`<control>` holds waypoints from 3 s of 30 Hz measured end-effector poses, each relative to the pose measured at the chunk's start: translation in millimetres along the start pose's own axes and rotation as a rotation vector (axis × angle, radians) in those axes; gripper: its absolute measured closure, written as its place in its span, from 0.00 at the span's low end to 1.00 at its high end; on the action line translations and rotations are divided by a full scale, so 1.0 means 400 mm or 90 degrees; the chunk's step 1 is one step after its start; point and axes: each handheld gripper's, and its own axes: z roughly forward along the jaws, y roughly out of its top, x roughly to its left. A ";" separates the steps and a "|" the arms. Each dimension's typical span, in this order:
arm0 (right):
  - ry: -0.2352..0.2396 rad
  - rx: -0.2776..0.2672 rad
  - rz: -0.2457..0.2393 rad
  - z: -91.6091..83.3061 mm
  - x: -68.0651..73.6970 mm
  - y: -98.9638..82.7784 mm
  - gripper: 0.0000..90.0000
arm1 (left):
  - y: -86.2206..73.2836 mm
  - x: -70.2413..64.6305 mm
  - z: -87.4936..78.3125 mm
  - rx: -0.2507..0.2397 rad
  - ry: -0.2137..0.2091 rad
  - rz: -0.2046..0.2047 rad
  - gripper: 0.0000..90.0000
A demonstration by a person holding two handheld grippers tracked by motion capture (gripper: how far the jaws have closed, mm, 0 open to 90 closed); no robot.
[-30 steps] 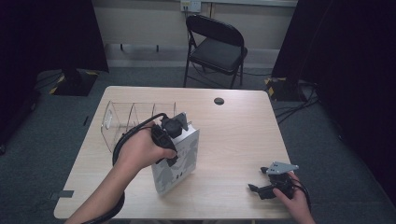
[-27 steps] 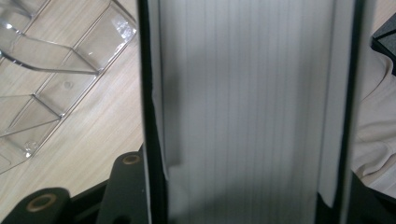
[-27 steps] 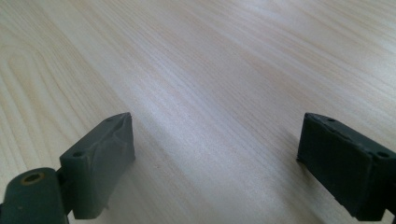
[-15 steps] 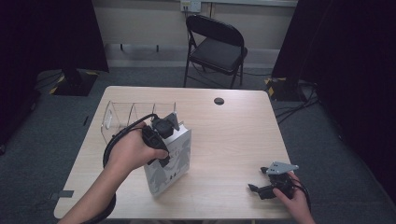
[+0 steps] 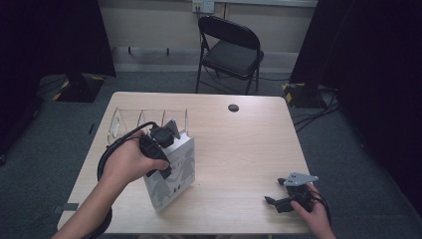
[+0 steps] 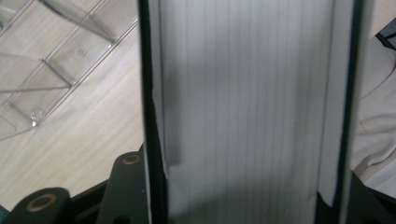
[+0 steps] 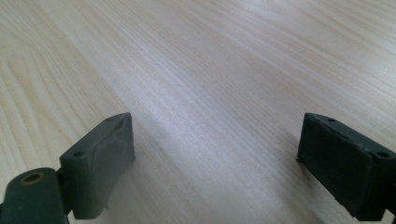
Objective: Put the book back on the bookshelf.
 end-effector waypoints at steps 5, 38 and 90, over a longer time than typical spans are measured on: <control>0.000 0.000 0.000 0.000 0.000 0.000 0.11 | -0.021 0.014 -0.005 0.000 0.002 -0.012 0.59; 0.000 0.000 0.000 0.000 0.000 0.000 0.11 | -0.010 0.088 0.008 -0.011 0.019 -0.089 0.59; 0.000 0.000 0.000 0.000 0.000 0.000 0.11 | 0.069 0.126 0.000 -0.037 0.056 -0.240 0.59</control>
